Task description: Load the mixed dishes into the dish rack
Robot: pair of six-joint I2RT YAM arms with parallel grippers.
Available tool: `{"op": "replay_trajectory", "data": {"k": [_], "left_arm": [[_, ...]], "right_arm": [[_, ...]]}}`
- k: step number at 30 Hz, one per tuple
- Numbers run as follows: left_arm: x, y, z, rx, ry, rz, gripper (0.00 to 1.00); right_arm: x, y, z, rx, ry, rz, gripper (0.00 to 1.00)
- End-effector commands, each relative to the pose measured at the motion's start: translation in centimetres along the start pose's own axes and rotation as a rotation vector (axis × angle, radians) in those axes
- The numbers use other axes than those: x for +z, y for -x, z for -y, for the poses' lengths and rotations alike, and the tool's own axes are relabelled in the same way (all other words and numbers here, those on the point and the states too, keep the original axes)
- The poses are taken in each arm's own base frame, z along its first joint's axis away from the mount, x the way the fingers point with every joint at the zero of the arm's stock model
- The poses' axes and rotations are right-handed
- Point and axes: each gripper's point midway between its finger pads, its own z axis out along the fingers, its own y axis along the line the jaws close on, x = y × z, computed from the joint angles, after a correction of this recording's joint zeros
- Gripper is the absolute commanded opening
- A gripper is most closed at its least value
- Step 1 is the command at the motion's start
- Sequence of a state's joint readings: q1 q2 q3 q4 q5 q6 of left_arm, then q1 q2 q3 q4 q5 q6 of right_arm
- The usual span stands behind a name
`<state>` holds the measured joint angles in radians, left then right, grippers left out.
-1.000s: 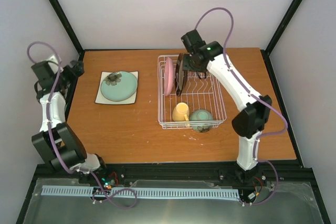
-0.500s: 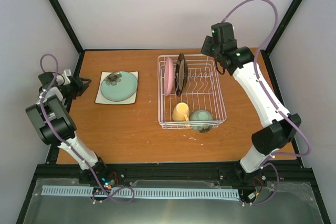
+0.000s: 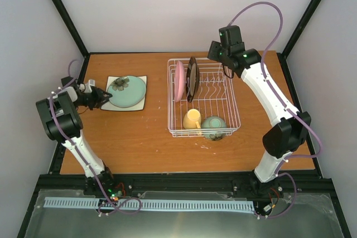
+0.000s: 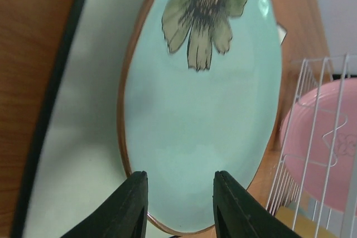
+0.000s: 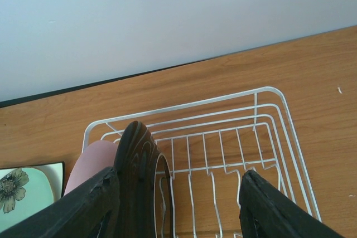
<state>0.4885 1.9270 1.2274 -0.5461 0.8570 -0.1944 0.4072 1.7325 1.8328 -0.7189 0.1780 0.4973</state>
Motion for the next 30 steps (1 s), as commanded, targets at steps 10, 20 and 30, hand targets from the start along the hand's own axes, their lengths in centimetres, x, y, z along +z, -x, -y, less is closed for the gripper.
{"op": "replay_trajectory", "data": {"k": [10, 20, 30], "left_arm": [[0.4, 0.7, -0.3, 0.064, 0.09, -0.022, 0.34], [1.7, 0.6, -0.6, 0.057, 0.087, -0.038, 0.34], [3.7, 0.7, -1.2, 0.066, 0.103, -0.059, 0.42]], "right_arm": [[-0.5, 1.2, 0.1, 0.015, 0.015, 0.03, 0.58], [-0.5, 1.1, 0.2, 0.011, 0.011, 0.026, 0.58], [-0.5, 1.1, 0.1, 0.014, 0.014, 0.024, 0.58]]}}
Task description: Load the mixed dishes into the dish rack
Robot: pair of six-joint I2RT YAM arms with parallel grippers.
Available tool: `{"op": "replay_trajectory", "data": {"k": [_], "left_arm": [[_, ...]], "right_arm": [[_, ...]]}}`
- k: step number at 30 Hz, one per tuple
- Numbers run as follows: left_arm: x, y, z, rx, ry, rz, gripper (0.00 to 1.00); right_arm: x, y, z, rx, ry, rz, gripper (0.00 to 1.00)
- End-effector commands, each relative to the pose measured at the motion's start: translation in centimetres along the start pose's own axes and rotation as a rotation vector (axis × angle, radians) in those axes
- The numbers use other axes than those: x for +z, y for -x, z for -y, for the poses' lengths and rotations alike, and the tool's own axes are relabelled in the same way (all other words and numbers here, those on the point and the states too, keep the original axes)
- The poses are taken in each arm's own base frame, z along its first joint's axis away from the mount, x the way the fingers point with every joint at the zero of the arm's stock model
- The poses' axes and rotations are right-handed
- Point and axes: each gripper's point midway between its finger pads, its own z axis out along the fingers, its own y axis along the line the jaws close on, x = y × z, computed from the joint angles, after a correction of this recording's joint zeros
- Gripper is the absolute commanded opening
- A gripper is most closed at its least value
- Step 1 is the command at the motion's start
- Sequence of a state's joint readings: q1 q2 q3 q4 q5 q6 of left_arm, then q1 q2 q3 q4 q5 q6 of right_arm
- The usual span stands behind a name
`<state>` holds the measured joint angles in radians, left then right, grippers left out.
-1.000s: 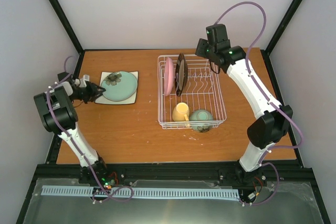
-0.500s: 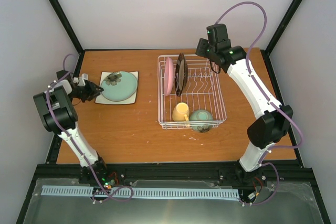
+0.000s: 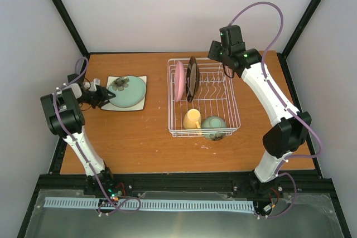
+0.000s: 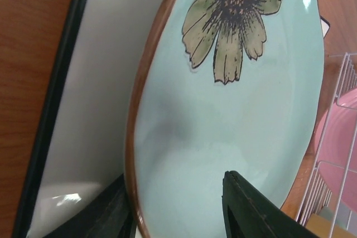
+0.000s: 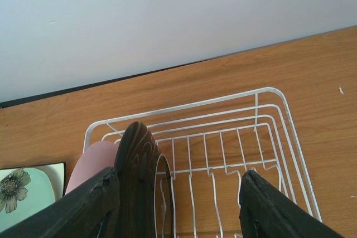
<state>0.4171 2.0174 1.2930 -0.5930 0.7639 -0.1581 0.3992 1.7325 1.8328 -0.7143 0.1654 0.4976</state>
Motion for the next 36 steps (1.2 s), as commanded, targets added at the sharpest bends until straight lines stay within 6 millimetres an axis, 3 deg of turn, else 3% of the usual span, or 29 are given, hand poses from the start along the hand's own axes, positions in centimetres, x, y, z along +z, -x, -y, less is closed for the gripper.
{"op": "replay_trajectory", "data": {"k": [1, 5, 10, 16, 21, 29, 36], "left_arm": [[0.5, 1.6, -0.1, 0.035, 0.017, 0.029, 0.42], [1.3, 1.7, -0.2, 0.032, -0.002, 0.028, 0.33], [2.1, 1.5, 0.0, 0.025, -0.051, 0.014, 0.02], [1.8, 1.6, 1.4, 0.054, -0.111, 0.019, 0.01], [-0.3, 3.0, 5.1, 0.11, -0.229, 0.056, 0.01], [-6.5, 6.5, 13.4, 0.235, -0.408, 0.181, 0.01], [-10.9, 7.7, 18.5, 0.315, -0.485, 0.246, 0.01]], "right_arm": [[-0.7, 1.0, 0.0, 0.008, 0.009, 0.026, 0.58], [-0.6, 0.9, -0.1, 0.005, 0.009, 0.022, 0.58], [-0.6, 0.8, -0.1, 0.002, 0.009, 0.017, 0.58], [-0.2, 0.7, -0.3, 0.001, 0.022, 0.008, 0.58], [0.0, 0.8, -1.3, -0.002, 0.073, 0.009, 0.58], [-0.2, 1.7, -4.2, -0.046, 0.231, 0.054, 0.52], [0.1, 0.5, -9.5, -0.109, 0.524, -0.023, 0.53]]}}
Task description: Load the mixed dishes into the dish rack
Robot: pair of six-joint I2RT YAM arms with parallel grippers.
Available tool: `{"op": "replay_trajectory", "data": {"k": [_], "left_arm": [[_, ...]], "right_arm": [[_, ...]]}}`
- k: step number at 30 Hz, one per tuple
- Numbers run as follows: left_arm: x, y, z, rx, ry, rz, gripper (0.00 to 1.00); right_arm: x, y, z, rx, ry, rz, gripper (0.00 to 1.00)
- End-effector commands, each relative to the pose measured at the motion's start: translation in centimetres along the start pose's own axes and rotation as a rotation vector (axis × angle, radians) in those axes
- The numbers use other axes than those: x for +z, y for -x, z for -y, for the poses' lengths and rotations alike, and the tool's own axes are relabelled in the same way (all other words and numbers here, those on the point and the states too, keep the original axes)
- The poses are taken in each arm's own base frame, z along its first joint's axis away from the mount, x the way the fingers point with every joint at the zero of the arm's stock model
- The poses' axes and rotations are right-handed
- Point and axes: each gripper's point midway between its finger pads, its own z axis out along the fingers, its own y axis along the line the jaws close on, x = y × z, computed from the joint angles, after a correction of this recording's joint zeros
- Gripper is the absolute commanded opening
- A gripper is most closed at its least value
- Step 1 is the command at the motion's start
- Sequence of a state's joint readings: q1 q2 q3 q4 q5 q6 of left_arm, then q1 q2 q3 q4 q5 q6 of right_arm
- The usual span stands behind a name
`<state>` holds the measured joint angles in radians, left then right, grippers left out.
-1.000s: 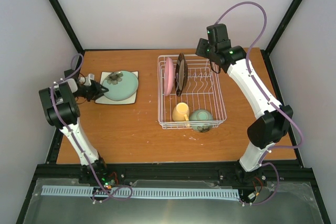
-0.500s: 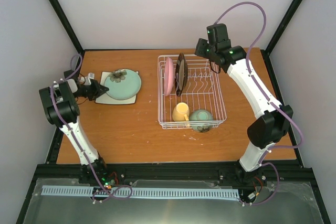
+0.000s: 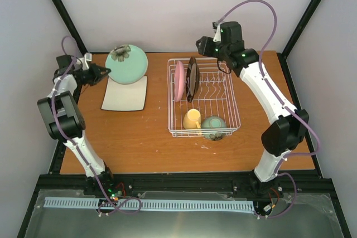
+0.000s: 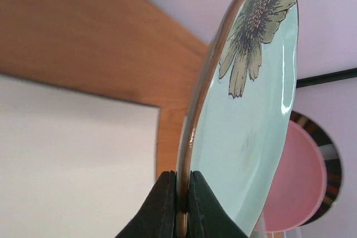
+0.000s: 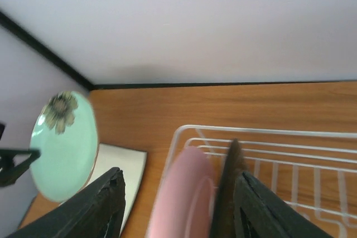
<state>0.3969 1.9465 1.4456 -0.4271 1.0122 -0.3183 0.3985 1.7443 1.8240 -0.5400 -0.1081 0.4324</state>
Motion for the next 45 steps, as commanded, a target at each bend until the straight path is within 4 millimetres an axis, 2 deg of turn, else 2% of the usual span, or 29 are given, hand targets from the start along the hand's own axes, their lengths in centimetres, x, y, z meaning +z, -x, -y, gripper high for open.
{"op": "replay_trajectory", "data": {"k": [1, 5, 8, 10, 13, 17, 22, 26, 35, 45], "left_arm": [[-3.4, 3.6, 9.9, 0.172, -0.208, 0.075, 0.01], [-4.2, 4.8, 13.6, 0.24, -0.215, 0.111, 0.01], [-3.5, 4.9, 15.8, 0.279, -0.216, 0.106, 0.01], [-3.0, 4.7, 17.2, 0.3, -0.23, 0.097, 0.01], [-2.0, 4.3, 19.2, 0.323, -0.257, 0.076, 0.01], [-1.5, 3.8, 21.1, 0.346, -0.279, 0.066, 0.0], [-0.5, 3.1, 22.0, 0.341, -0.304, 0.044, 0.01], [0.1, 2.5, 23.5, 0.36, -0.33, 0.031, 0.01], [-0.4, 2.7, 25.0, 0.399, -0.351, 0.017, 0.01], [-0.5, 1.9, 26.7, 0.407, -0.389, 0.001, 0.01]], "right_arm": [[1.9, -0.7, -4.3, -0.041, 0.271, -0.069, 0.53], [3.1, -2.5, -8.0, -0.02, 0.514, -0.23, 0.53], [3.5, -3.3, -10.5, -0.004, 0.672, -0.328, 0.48], [3.4, -3.3, -11.9, 0.005, 0.758, -0.362, 0.5], [3.4, -3.6, -13.1, 0.041, 0.854, -0.411, 0.52], [3.4, -3.9, -13.4, 0.055, 0.884, -0.434, 0.53], [3.7, -4.4, -13.2, 0.061, 0.874, -0.445, 0.53], [4.1, -4.6, -13.0, 0.043, 0.841, -0.432, 0.53], [4.3, -4.3, -12.2, 0.018, 0.777, -0.396, 0.52], [5.1, -3.0, -13.0, 0.03, 0.801, -0.336, 0.52]]}}
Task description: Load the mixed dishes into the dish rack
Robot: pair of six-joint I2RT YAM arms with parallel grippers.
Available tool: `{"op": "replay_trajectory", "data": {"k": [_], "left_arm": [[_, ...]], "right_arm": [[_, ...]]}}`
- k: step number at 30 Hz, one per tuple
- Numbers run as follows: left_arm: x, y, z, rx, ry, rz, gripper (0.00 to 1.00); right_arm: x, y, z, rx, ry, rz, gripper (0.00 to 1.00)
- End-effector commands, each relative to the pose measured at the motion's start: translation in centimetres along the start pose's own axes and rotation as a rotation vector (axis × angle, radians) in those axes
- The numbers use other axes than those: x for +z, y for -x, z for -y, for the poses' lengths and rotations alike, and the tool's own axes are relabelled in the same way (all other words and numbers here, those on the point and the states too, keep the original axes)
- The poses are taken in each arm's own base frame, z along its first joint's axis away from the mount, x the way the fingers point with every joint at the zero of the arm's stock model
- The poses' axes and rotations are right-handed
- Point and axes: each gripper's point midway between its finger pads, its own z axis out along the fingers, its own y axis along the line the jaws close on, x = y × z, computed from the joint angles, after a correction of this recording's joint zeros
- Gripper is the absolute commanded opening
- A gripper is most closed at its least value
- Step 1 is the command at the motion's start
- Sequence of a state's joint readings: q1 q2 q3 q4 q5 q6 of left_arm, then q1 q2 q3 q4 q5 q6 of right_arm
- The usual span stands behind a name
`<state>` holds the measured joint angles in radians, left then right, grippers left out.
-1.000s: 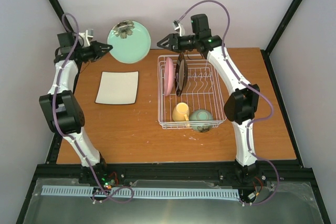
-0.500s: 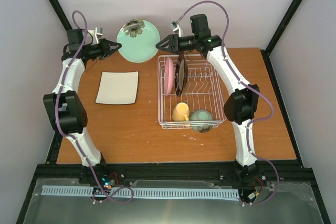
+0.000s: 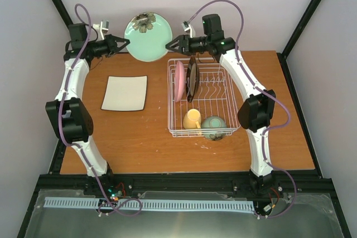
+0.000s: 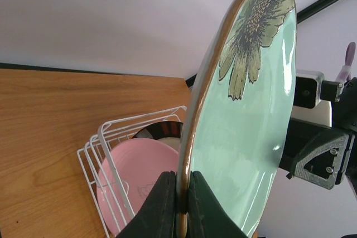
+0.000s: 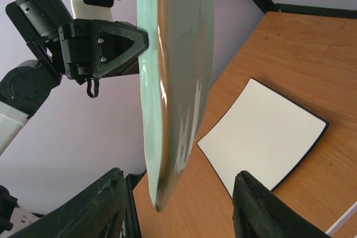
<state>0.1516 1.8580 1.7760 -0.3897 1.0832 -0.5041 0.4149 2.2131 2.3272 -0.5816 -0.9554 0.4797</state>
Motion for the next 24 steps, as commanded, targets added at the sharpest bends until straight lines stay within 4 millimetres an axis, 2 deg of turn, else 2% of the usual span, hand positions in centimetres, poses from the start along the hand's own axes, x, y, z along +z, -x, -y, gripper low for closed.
{"op": "replay_trajectory", "data": {"k": [1, 6, 8, 9, 10, 12, 15, 17, 18, 20, 21, 22, 23, 24], "left_arm": [[-0.4, 1.2, 6.1, 0.121, -0.12, 0.009, 0.01], [2.2, -0.1, 7.6, 0.125, -0.169, -0.036, 0.01], [3.4, -0.6, 8.4, 0.13, -0.195, -0.056, 0.01], [3.9, -0.9, 8.8, 0.132, -0.209, -0.068, 0.01], [4.4, -1.1, 9.1, 0.134, -0.217, -0.078, 0.01], [5.1, -1.5, 9.5, 0.134, -0.229, -0.094, 0.01], [5.4, -1.8, 9.0, 0.13, -0.214, -0.099, 0.01], [5.5, -1.7, 8.6, 0.132, -0.188, -0.096, 0.07], [5.6, -1.8, 8.3, 0.129, -0.181, -0.099, 0.11], [5.8, -1.7, 7.7, 0.128, -0.154, -0.095, 0.31], [5.8, -1.7, 7.5, 0.134, -0.14, -0.095, 0.47], [5.8, -1.5, 7.1, 0.139, -0.119, -0.091, 0.68], [5.8, -1.4, 6.7, 0.147, -0.093, -0.09, 0.94], [5.7, -1.3, 6.3, 0.158, -0.068, -0.087, 0.99]], "right_arm": [[0.1, 1.5, -1.7, -0.038, 0.037, 0.049, 0.52], [0.9, 2.0, -2.1, -0.037, 0.074, 0.056, 0.51], [1.3, 1.8, -2.2, -0.036, 0.086, 0.047, 0.48], [1.5, 1.7, -2.4, -0.038, 0.094, 0.043, 0.43], [1.7, 1.6, -2.5, -0.042, 0.1, 0.039, 0.33], [1.8, 1.5, -2.6, -0.045, 0.102, 0.035, 0.05], [1.3, 1.6, -2.8, -0.074, 0.068, 0.047, 0.03], [0.9, 1.7, -3.0, -0.1, 0.046, 0.058, 0.03], [0.8, 1.7, -3.0, -0.103, 0.035, 0.061, 0.03], [0.6, 1.6, -2.7, -0.105, 0.015, 0.062, 0.03], [0.4, 1.6, -2.6, -0.101, 0.002, 0.066, 0.03], [0.3, 1.7, -2.7, -0.105, -0.005, 0.073, 0.03], [0.1, 1.7, -2.5, -0.104, -0.019, 0.079, 0.03], [-0.3, 1.9, -2.4, -0.106, -0.032, 0.089, 0.03]]}}
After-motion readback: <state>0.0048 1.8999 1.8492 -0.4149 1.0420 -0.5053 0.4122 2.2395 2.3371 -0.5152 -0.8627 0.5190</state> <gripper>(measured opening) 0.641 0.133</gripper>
